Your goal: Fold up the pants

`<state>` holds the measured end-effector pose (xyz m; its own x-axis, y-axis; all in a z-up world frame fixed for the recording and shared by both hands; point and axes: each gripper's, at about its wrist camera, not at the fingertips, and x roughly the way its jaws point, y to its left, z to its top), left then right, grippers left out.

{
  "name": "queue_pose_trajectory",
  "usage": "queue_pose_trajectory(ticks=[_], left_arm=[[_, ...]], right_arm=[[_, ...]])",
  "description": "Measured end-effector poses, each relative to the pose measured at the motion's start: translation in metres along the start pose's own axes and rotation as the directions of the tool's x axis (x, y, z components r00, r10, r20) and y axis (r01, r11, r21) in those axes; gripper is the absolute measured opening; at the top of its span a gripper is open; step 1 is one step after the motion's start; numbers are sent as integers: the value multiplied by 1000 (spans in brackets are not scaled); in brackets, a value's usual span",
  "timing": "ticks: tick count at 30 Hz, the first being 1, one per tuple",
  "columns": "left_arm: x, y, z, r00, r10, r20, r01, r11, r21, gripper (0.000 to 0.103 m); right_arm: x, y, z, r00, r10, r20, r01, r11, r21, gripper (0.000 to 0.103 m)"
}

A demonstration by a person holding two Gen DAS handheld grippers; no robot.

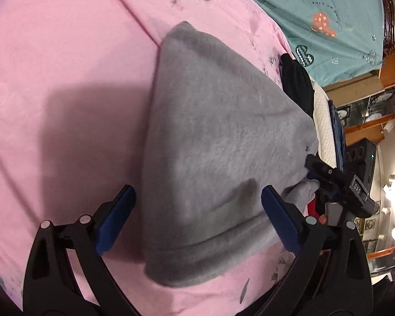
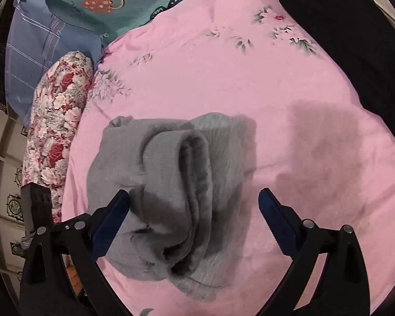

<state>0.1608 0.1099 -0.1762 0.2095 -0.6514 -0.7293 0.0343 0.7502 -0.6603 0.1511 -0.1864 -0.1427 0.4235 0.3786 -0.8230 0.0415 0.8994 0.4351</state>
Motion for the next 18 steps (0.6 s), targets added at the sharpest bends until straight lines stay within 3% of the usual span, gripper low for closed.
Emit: queue_pose_trajectory(ticks=[2, 5, 8, 10, 14, 18], left_arm=[[11, -10, 6, 1000, 0, -9, 0, 999, 34, 98], [24, -21, 15, 1000, 9, -18, -8, 999, 54, 101], [30, -34, 17, 999, 41, -20, -39, 994, 97, 101], [29, -42, 15, 998, 57, -7, -56, 989, 136, 101], [24, -52, 13, 996, 86, 28, -90, 981, 173, 90], [20, -57, 8, 988, 141, 66, -151, 969, 194, 79]], right_arm=[[13, -2, -2, 997, 36, -61, -35, 999, 20, 98], [41, -5, -21, 960, 147, -238, -131, 988, 82, 101], [33, 3, -33, 975, 122, -183, -119, 993, 24, 101], [30, -1, -32, 974, 149, -170, -141, 988, 57, 102], [33, -9, -26, 968, 205, -145, -190, 975, 111, 98], [35, 5, -31, 984, 140, -111, -139, 990, 17, 89]])
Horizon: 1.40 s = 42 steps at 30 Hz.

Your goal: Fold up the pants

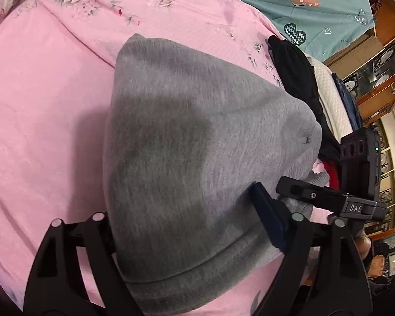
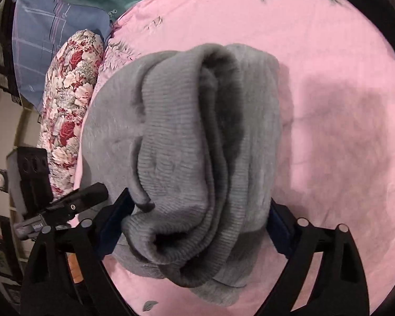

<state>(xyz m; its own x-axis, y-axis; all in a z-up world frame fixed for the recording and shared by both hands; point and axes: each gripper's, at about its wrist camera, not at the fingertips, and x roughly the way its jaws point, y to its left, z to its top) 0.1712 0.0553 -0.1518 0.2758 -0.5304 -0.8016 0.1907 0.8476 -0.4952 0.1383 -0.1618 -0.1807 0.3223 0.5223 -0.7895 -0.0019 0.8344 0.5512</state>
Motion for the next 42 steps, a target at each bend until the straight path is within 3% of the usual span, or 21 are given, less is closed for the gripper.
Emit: queue_pose_trajectory(ticks=[5, 8, 11, 16, 20, 23, 28, 33, 36, 38, 40, 42], left_arm=[[-18, -26, -11, 990, 124, 63, -130, 987, 98, 59], [-32, -29, -12, 988, 127, 82, -135, 986, 96, 55], [-38, -29, -4, 990, 106, 88, -113, 990, 86, 54], [-38, -38, 43, 990, 122, 76, -129, 986, 101, 53], [-35, -40, 126, 983, 131, 127, -143, 986, 90, 53], [-25, -26, 204, 975, 140, 175, -150, 987, 48, 53], [17, 6, 312, 962, 166, 216, -184, 981, 62, 53], [67, 38, 346, 966, 189, 178, -203, 977, 59, 53], [84, 43, 344, 956, 208, 207, -230, 969, 89, 62], [87, 45, 344, 945, 243, 217, -266, 960, 83, 86], [81, 43, 339, 914, 323, 247, -350, 934, 71, 95], [71, 34, 330, 876, 406, 261, -438, 895, 79, 95]], right_arm=[[-8, 9, -8, 996, -58, 68, 62, 996, -66, 66], [-18, 23, -13, 987, -107, 117, 122, 985, -123, 63], [-29, 26, -8, 986, -100, 136, 119, 984, -135, 63], [-39, 33, 21, 988, -92, 124, 111, 982, -151, 63], [-45, 53, 77, 983, -99, 152, 129, 971, -202, 63], [-40, 68, 146, 974, -92, 206, 142, 960, -240, 63], [-2, 80, 269, 963, -82, 258, 155, 949, -276, 63], [49, 58, 332, 972, -76, 224, 132, 961, -244, 63], [78, 38, 340, 980, -85, 180, 123, 968, -217, 66], [87, 32, 338, 980, -84, 181, 125, 966, -228, 79], [91, 32, 341, 979, -104, 174, 142, 964, -223, 89], [87, 37, 342, 974, -158, 163, 191, 958, -212, 94]])
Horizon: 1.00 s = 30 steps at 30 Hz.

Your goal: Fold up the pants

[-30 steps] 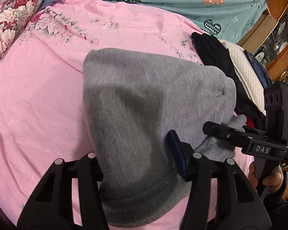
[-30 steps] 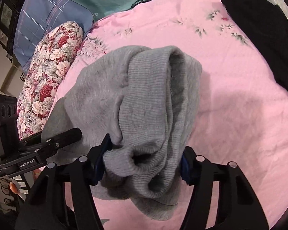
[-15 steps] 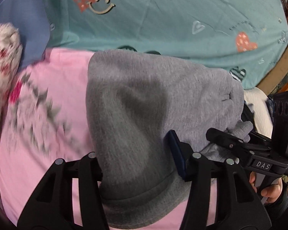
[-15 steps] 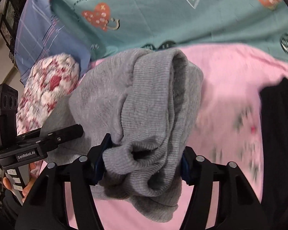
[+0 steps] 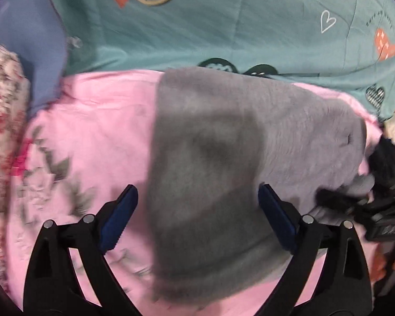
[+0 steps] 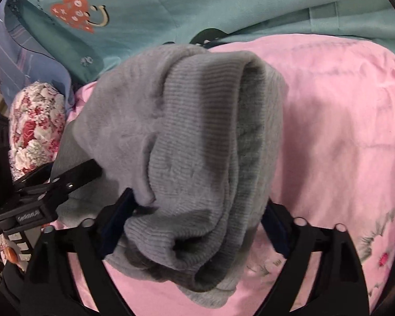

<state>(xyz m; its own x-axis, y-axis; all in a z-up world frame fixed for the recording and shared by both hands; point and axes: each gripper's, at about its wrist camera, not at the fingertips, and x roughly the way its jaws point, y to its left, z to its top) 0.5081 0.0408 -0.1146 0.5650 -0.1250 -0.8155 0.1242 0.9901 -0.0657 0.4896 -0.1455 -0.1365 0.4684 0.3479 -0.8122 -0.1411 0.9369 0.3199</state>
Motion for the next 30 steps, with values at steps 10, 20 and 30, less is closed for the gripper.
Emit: queue_pose_trajectory(ticks=[10, 20, 30], left_arm=[[-180, -21, -88, 961, 183, 207, -180, 983, -35, 98], [-271, -52, -144, 900, 215, 380, -194, 977, -92, 101], [-207, -40, -156, 922, 207, 328, -175, 977, -123, 101]], right_arm=[[-155, 84, -61, 893, -354, 278, 403, 904, -144, 102], [-222, 110, -186, 853, -311, 418, 352, 936, -23, 102], [-205, 92, -212, 785, -399, 473, 431, 901, 44, 102]])
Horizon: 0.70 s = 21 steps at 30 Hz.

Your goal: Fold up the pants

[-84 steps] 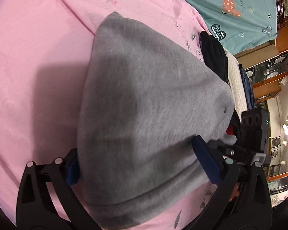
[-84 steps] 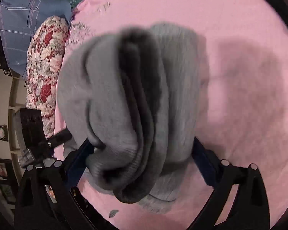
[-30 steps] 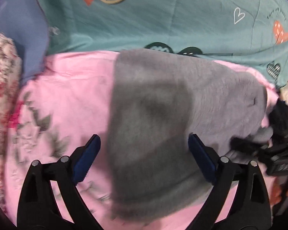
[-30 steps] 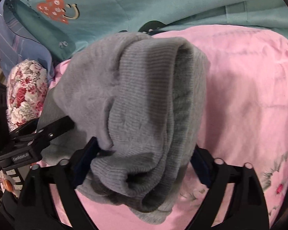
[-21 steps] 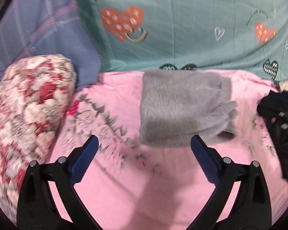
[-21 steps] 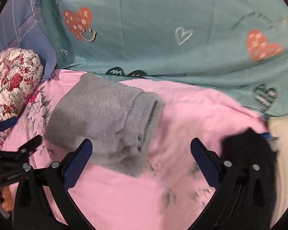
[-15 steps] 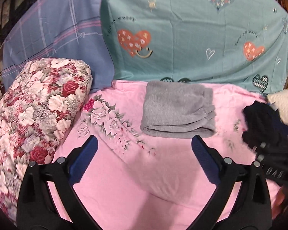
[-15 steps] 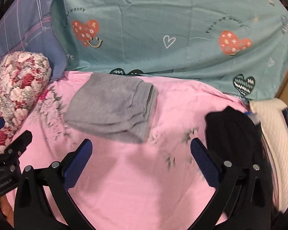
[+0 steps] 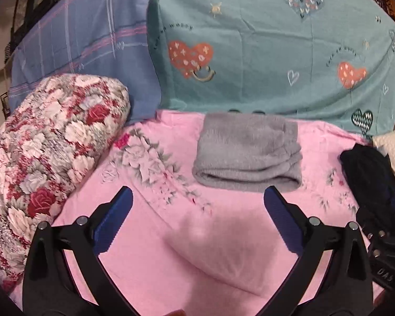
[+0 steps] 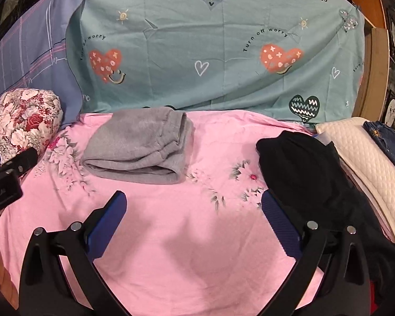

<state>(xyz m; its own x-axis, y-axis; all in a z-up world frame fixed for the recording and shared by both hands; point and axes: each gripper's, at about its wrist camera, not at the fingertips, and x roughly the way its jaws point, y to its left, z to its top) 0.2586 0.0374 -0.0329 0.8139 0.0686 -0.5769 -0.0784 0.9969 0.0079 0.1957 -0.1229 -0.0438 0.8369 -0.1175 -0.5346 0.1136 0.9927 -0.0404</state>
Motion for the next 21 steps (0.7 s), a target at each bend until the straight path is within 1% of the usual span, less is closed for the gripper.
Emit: queue_pose_trajectory(ticks=[3, 6, 10, 14, 18, 21], left_arm=[[13, 1, -12, 999, 1, -32, 0, 1000, 10, 101], [22, 2, -18, 997, -23, -75, 23, 1000, -6, 101], [19, -1, -21, 999, 15, -41, -15, 1000, 10, 101], [16, 0, -20, 999, -7, -42, 7, 1000, -1, 101], [17, 1, -20, 999, -11, -48, 11, 1000, -6, 101], [18, 2, -21, 998, -15, -54, 15, 1000, -8, 101]], right_arm=[[7, -1, -8, 1000, 4, -26, -4, 1000, 12, 102], [14, -1, -14, 999, -11, -37, 11, 1000, 15, 102], [25, -1, -19, 998, -17, -64, 17, 1000, 0, 102], [27, 1, -21, 997, -25, -67, 24, 1000, -16, 102], [24, 1, -20, 998, -36, -50, 34, 999, -24, 102], [24, 1, -20, 998, -39, -53, 38, 999, -23, 102]])
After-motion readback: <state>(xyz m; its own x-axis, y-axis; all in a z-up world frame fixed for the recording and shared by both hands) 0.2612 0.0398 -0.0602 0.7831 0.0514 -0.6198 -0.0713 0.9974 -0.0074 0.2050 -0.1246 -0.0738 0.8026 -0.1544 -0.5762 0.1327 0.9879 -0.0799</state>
